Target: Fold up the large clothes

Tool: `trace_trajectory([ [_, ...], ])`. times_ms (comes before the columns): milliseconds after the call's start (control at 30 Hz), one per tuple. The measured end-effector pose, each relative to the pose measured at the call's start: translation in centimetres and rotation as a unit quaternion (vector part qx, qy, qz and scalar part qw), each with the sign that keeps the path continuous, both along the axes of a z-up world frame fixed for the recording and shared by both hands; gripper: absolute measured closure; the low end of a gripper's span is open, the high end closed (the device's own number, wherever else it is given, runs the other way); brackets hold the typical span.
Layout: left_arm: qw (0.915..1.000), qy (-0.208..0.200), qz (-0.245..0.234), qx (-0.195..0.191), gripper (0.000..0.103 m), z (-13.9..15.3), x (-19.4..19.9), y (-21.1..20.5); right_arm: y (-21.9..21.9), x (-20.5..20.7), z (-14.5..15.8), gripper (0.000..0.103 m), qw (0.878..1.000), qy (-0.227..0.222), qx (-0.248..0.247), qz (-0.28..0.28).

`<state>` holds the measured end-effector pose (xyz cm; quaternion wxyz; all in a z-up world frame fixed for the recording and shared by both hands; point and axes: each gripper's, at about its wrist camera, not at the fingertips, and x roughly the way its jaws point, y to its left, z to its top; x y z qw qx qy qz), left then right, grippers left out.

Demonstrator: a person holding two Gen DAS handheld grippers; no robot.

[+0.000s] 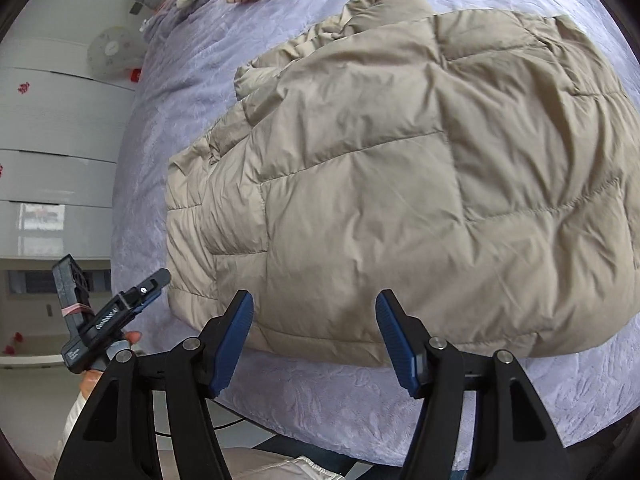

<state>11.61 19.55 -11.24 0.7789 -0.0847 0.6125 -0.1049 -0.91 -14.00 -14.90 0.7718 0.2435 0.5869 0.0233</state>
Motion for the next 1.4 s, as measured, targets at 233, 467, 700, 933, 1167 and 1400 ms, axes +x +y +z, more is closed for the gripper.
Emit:
trace_trajectory([
  [233, 0.9999, 0.007, -0.011, 0.008, 0.007, -1.0, 1.2, 0.4, 1.4, 2.1, -0.5, 0.023, 1.0, 0.005, -0.01, 0.003],
  [467, 0.9996, 0.012, -0.018, 0.018, 0.007, -2.0, 2.3, 0.4, 2.5, 3.4, 0.3, 0.013, 0.998, -0.031, -0.055, -0.006],
  [700, 0.9993, 0.011, -0.027, 0.024, 0.007, -2.6, 2.7, 0.4, 4.0, 4.2, 0.3, 0.012, 0.991, -0.043, -0.13, 0.013],
  [933, 0.9989, 0.02, -0.039, -0.019, 0.007, -3.7, 4.7, 2.2, 4.9, 5.2, 0.3, 0.012, 0.984, -0.031, -0.171, 0.03],
  [1167, 0.9921, 0.056, -0.057, -0.096, 0.007, -5.6, 6.5, 3.4, 4.7, 6.2, 0.3, 0.02, 0.991, -0.035, -0.128, 0.016],
  [1400, 0.978, 0.088, -0.105, -0.157, 0.007, -9.0, 9.0, 1.9, 4.1, 8.3, -0.3, 0.08, 0.991, -0.042, -0.123, 0.014],
])
